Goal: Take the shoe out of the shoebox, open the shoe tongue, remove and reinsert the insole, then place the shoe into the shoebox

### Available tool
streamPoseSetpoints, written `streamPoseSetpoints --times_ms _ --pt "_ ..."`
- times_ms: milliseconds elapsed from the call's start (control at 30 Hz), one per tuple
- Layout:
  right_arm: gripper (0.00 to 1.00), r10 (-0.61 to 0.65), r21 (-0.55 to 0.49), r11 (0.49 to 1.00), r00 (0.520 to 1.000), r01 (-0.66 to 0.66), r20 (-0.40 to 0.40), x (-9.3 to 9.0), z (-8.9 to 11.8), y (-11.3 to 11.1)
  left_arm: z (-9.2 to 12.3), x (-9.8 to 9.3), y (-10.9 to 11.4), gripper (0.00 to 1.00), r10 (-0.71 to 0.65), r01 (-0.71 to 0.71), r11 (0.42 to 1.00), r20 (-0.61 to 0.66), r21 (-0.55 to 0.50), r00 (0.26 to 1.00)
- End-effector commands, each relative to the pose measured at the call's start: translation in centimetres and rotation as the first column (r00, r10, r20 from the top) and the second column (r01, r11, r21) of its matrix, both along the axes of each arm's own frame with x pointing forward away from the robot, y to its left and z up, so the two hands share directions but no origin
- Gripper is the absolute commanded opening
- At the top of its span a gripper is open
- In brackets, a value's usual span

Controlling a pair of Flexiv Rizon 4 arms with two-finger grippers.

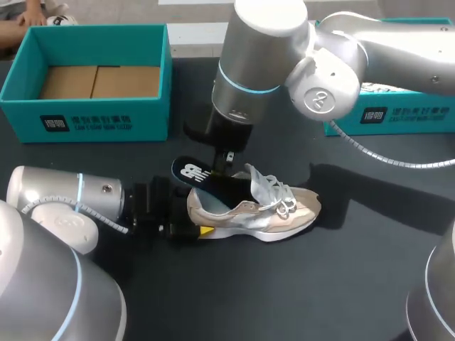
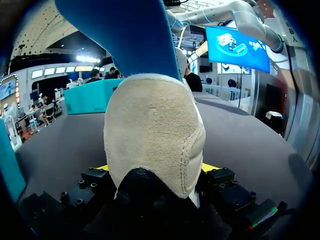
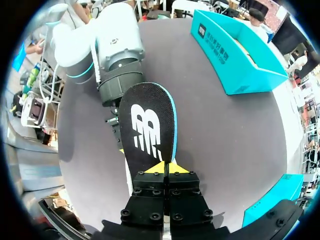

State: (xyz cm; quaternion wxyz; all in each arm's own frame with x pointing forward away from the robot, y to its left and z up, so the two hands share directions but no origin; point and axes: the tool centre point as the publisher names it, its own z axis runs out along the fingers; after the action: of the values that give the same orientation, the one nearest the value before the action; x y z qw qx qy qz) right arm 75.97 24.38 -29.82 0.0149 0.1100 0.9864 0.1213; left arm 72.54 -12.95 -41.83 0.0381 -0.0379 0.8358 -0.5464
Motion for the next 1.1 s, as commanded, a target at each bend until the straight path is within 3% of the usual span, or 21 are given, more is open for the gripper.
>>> streamPoseSetpoints --times_ms 33,67,167,267,300,367,533,667,1100 --pt "0.83 -0.006 0.048 0.999 0.999 0.008 -0.049 0.0 0.3 -0.3 -0.3 -0.1 -0.1 0.00 0.002 -0.002 1.000 0.001 0.000 1.000" --pt "1.00 -0.007 0.052 0.999 0.999 0.010 -0.051 -0.1 0.5 -0.5 -0.3 -0.1 -0.1 0.00 0.002 -0.002 1.000 0.001 0.000 1.000" --pt "1.00 0.014 0.127 0.992 0.995 -0.001 -0.103 -0.4 1.6 -1.5 -0.3 -0.1 -0.1 0.00 0.002 -0.002 1.000 0.001 0.000 1.000" --pt "1.00 0.096 0.237 0.971 0.967 -0.039 -0.235 -0.5 2.5 -1.9 -0.3 -0.1 -0.1 0.00 0.002 -0.002 1.000 0.001 0.000 1.000" --pt "1.00 0.152 0.263 0.962 0.937 -0.069 -0.313 -0.7 2.7 -1.9 -0.3 -0.1 -0.1 0.00 0.002 -0.002 1.000 0.001 0.000 1.000" --pt "1.00 0.190 0.327 0.942 0.920 -0.072 -0.344 -0.7 3.1 -1.8 -0.3 -0.1 -0.1 0.00 0.002 -0.002 1.000 0.001 0.000 1.000" --pt "1.00 0.255 0.359 0.929 0.863 -0.093 -0.437 -0.6 2.7 -1.6 -0.3 -0.1 -0.1 0.00 0.002 -0.002 1.000 0.001 0.000 1.000" --pt "1.00 0.313 0.355 0.923 0.826 -0.149 -0.469 -0.9 2.0 -0.7 -0.3 -0.1 -0.1 0.00 0.002 -0.002 1.000 0.001 0.000 1.000" --pt "1.00 0.379 0.419 0.892 0.785 -0.168 -0.491 -1.0 0.0 1.1 -0.3 -0.1 -0.1 0.00 0.002 -0.002 1.000 0.001 0.000 1.000"
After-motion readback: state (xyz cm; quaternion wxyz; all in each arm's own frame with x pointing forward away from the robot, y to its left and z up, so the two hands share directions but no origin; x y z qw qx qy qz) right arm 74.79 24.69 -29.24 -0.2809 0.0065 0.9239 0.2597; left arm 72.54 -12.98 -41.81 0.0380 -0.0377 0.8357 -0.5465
